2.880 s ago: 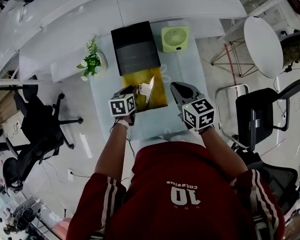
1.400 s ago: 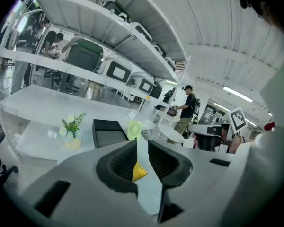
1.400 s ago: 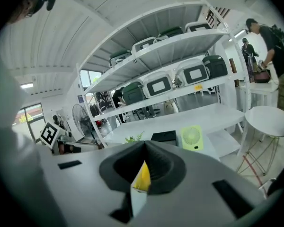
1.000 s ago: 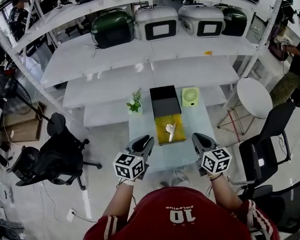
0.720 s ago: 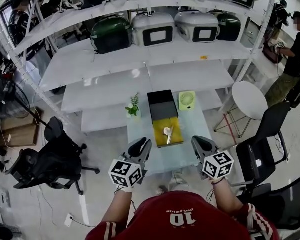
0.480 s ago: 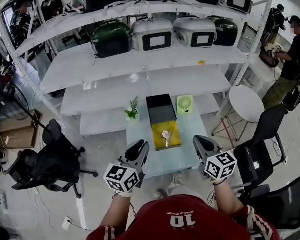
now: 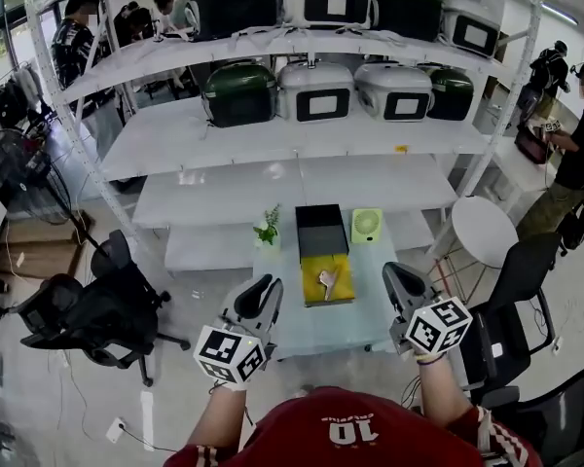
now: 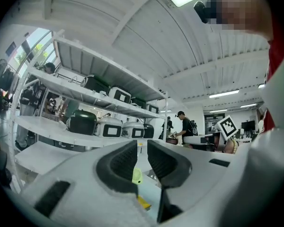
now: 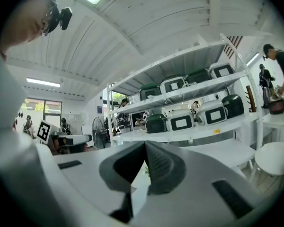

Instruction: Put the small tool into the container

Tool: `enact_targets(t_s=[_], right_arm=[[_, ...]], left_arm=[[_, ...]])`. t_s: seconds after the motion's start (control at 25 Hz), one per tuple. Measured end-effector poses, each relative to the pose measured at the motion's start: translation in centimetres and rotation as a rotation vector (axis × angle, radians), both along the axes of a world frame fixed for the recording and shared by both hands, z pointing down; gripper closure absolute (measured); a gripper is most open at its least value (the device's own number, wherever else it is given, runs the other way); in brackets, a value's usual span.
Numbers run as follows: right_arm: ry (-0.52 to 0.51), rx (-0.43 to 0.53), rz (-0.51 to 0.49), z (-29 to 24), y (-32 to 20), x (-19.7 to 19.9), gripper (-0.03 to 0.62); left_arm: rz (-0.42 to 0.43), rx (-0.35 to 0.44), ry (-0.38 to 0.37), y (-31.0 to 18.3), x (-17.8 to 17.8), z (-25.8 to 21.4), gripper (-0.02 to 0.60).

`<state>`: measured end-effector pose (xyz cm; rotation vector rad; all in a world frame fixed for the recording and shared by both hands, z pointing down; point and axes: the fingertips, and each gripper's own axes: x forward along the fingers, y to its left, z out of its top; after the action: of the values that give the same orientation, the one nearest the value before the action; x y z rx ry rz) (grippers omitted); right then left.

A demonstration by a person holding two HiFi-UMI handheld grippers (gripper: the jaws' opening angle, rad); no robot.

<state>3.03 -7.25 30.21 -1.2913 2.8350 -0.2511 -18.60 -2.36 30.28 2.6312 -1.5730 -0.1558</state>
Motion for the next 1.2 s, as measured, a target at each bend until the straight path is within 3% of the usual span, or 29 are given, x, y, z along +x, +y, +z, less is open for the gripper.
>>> enact_targets(t_s=[0.16, 0.32, 0.48, 0.68, 0.76, 1.2], right_arm=[[0.077, 0.09, -0.011, -1.9, 1.6, 0.9, 0.589], [0.058, 0.144, -0.026, -4.0, 4.2, 2.7, 0.589], [0.014, 0.162, -0.014, -5.4, 5.9, 4.1, 0.589], [-0.014, 0.177, -0.025, -6.0, 8.3, 4.9, 0.589], [-0.022, 0.183, -0.034, -6.3, 8.9, 5.0, 0.589], [-0.025, 0.183, -0.066, -5.9, 10.2, 4.4, 0.589]], left_arm=[[-0.045, 0.042, -0.053, 2.0, 1.0, -2.0, 0.515], [-0.088, 0.068, -0.052, 4.3, 2.3, -3.4, 0.515], [-0.101, 0.095, 0.004, 6.1, 3.9, -4.9, 0.523], [-0.123, 0.125, -0.024, 8.7, 5.4, -5.7, 0.531], [-0.142, 0.14, -0.028, 9.5, 5.4, -6.0, 0.561], [-0.2, 0.178, -0.01, 11.7, 4.6, -6.4, 0.594]])
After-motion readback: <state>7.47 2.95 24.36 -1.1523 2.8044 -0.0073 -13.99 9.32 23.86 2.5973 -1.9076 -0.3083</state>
